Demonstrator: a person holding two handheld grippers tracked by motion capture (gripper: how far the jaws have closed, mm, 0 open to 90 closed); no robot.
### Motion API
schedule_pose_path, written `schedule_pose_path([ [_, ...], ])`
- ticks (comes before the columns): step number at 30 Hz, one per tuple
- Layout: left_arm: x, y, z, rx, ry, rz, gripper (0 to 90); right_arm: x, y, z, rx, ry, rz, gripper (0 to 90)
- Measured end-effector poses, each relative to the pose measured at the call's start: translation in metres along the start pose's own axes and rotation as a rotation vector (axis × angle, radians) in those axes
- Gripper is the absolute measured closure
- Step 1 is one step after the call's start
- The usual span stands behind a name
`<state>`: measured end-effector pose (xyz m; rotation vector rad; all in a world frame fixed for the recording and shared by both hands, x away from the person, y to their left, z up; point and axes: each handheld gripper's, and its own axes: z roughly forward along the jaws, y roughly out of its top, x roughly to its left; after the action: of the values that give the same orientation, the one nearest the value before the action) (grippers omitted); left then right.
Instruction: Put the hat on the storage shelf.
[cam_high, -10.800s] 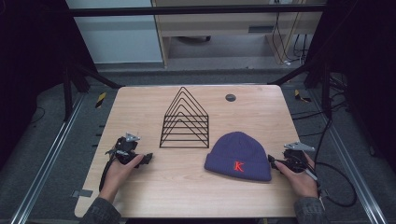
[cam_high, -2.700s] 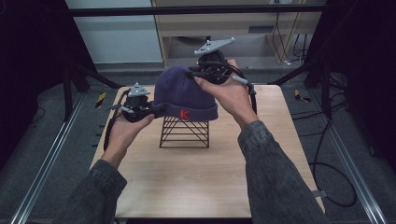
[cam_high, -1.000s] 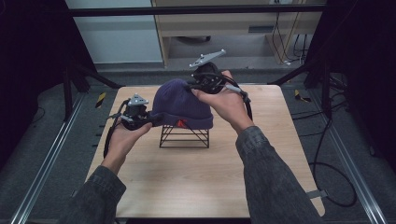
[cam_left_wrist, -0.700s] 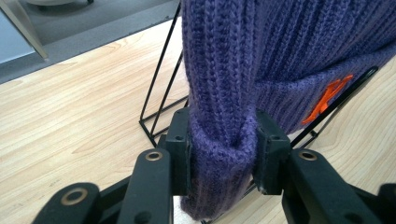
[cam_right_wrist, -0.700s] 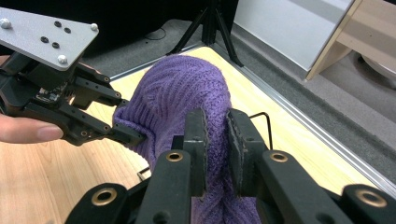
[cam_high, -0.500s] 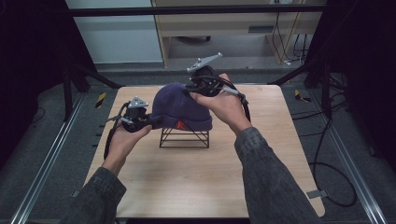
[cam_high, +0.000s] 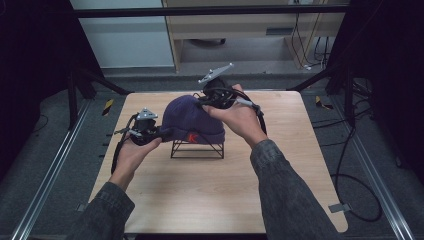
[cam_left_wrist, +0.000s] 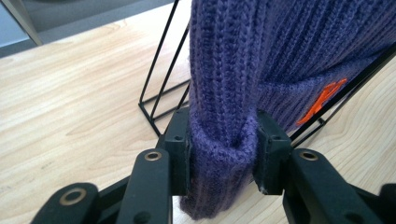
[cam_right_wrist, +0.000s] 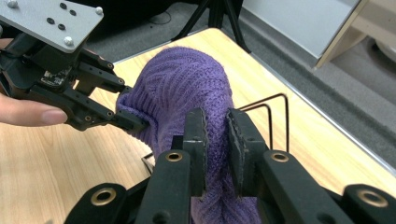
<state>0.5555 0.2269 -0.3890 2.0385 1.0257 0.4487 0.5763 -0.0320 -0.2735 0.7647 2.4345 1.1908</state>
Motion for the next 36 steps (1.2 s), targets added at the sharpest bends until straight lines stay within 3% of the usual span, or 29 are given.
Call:
schedule_pose_path([
  [17, -0.001, -0.029, 0.021, 0.057, -0.043, -0.018, 54.6, 0.008, -0.014, 0.025, 0.086, 0.003, -0.018, 79.4],
  [28, 0.002, -0.035, 0.019, 0.027, -0.062, -0.034, 49.5, 0.01, -0.021, 0.031, 0.111, 0.009, -0.018, 79.5],
  [36, 0.002, -0.035, 0.017, 0.032, -0.051, -0.043, 59.3, 0.01, -0.026, 0.035, 0.126, 0.015, -0.012, 79.3],
])
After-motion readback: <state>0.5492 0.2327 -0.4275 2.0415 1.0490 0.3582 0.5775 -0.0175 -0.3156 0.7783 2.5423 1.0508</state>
